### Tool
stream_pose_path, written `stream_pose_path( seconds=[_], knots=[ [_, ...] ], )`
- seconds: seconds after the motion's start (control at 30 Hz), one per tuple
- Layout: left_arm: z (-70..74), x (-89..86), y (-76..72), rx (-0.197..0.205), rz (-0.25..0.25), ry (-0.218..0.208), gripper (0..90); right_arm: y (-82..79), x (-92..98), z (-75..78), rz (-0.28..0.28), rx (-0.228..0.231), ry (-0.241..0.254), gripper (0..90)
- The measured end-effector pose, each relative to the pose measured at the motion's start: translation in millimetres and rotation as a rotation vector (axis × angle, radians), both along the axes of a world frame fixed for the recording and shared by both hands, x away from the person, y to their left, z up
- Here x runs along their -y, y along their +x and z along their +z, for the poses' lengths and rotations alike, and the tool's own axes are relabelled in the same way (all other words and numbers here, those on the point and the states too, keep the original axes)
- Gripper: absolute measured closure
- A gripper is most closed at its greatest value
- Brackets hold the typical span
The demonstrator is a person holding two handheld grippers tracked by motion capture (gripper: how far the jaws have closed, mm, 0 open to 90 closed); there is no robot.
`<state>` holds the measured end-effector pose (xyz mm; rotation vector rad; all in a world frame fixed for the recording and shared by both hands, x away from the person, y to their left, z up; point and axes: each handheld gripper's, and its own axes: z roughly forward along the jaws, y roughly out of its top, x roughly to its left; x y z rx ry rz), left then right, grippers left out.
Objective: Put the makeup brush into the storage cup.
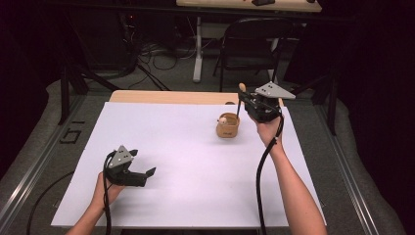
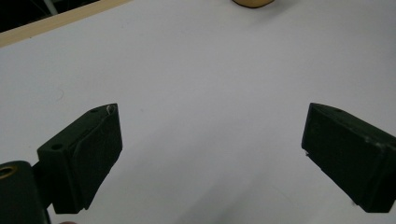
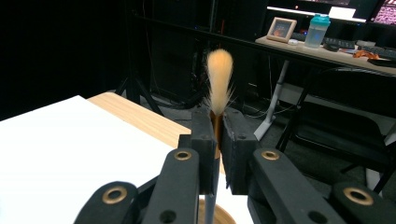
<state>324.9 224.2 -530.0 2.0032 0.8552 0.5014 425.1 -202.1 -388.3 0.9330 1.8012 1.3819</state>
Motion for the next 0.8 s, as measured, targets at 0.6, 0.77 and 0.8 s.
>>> stream_pose_path(
  seconds=[0.6, 0.77, 0.8],
  knots=[
    [0.5, -0.6, -0.3, 0.008, 0.013, -0.006, 5.2, 19.0, -10.4, 1.4, -0.012, 0.000, -0.010, 84.6],
    [0.5, -1.8, 0.1, 0.008, 0.019, -0.009, 5.3, 25.7, -12.9, -2.1, -0.018, -0.003, -0.028, 84.6],
    [0.5, -1.8, 0.1, 0.008, 0.019, -0.008, 5.2, 27.0, -12.8, -2.7, -0.019, -0.005, -0.027, 84.7]
  ],
)
